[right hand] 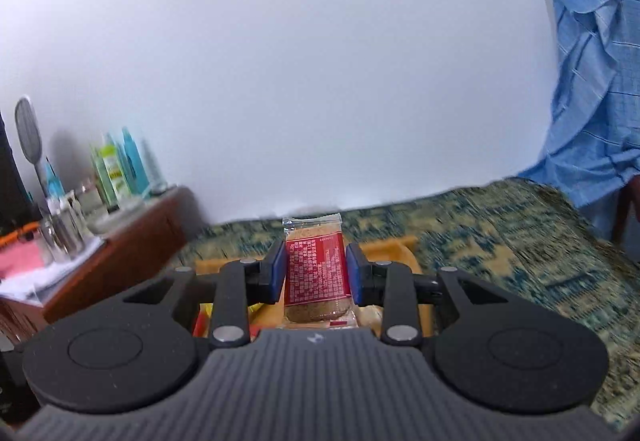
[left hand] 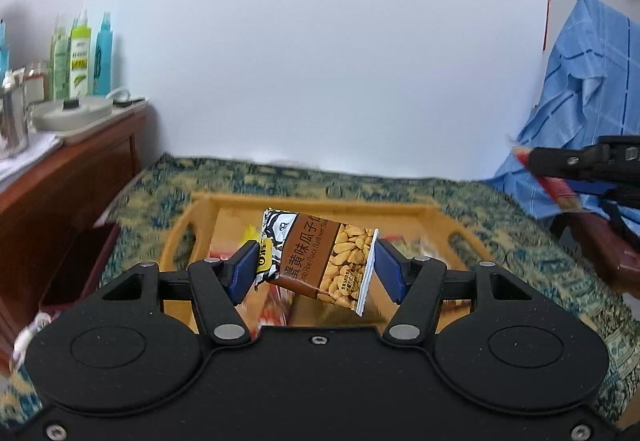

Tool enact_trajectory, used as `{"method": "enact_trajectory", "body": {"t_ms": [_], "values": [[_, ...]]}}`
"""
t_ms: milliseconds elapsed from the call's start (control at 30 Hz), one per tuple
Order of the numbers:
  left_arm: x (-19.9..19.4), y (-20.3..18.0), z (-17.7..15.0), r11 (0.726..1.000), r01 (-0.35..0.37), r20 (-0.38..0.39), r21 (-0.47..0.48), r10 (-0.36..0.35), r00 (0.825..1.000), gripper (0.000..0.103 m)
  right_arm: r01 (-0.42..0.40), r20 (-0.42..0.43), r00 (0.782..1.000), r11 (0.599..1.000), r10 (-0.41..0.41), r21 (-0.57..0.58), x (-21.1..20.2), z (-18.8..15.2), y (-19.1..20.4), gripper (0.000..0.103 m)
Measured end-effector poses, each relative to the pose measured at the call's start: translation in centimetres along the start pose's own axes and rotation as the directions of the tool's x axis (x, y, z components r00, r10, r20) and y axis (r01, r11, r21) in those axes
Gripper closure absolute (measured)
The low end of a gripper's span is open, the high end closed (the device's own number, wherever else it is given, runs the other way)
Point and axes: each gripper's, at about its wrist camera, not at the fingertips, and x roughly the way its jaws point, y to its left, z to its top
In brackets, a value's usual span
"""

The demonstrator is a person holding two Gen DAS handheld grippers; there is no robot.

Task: Organize snacks
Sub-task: 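Carry the peanut bag and red wafer packet over the tray with both grippers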

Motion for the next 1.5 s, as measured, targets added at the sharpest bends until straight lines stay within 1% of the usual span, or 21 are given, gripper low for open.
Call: {"method": "enact_trajectory", "body": {"t_ms": [100, 200, 367, 500, 633, 700, 867, 1200, 1500], "values": [[0.8, 0.3, 1.4, 1.000, 0.000, 0.006, -0.005, 0.000, 1.000, 0.043, -0.010, 0.032, 0.999, 1.000, 0.009, 0.025, 1.9, 0.0, 0.0, 0.067], [2.0, 0.4, 2.6, 1.000, -0.004, -0.002, -0.014, 0.004, 1.000, 0.043, -0.015, 0.039, 0.999, 0.998, 0.013, 0.068, 3.7, -0.5, -0.3, 0.066], [4.8, 0.0, 4.2, 1.000, 0.001, -0.017, 0.005, 0.000, 1.000, 0.043, -0.013, 0.004, 1.000, 0.996, 0.013, 0.092, 6.4, -0.9, -0.8, 0.066], [7.2, -0.5, 5.2, 1.000, 0.008, -0.033, 0.024, -0.008, 0.999, 0.043, -0.014, 0.004, 1.000, 0.997, 0.014, 0.072, 7.8, 0.0, -0.9, 0.066], [9.2, -0.3, 5.8, 1.000, 0.013, -0.050, 0.026, -0.011, 0.999, 0.043, -0.010, -0.009, 1.000, 0.997, 0.011, 0.078, 9.9, 0.8, -1.3, 0.066], [9.9, -0.1, 5.9, 1.000, 0.010, -0.055, 0.027, -0.008, 0.998, 0.043, -0.006, -0.025, 1.000, 0.997, 0.008, 0.082, 11.1, 0.9, -1.6, 0.066], [11.8, 1.0, 5.5, 1.000, -0.006, -0.097, 0.028, 0.009, 0.995, 0.043, 0.005, -0.071, 0.997, 0.995, 0.003, 0.102, 13.4, 0.5, -1.9, 0.066], [13.5, 2.9, 5.1, 0.999, -0.031, -0.153, -0.012, 0.029, 0.988, 0.043, 0.005, -0.135, 0.991, 0.995, 0.008, 0.097, 16.1, 0.2, -2.0, 0.066], [15.2, 3.1, 4.7, 0.999, -0.035, -0.199, -0.021, 0.030, 0.980, 0.043, 0.024, -0.192, 0.981, 0.985, 0.009, 0.172, 18.2, 0.2, -4.2, 0.066]]}}
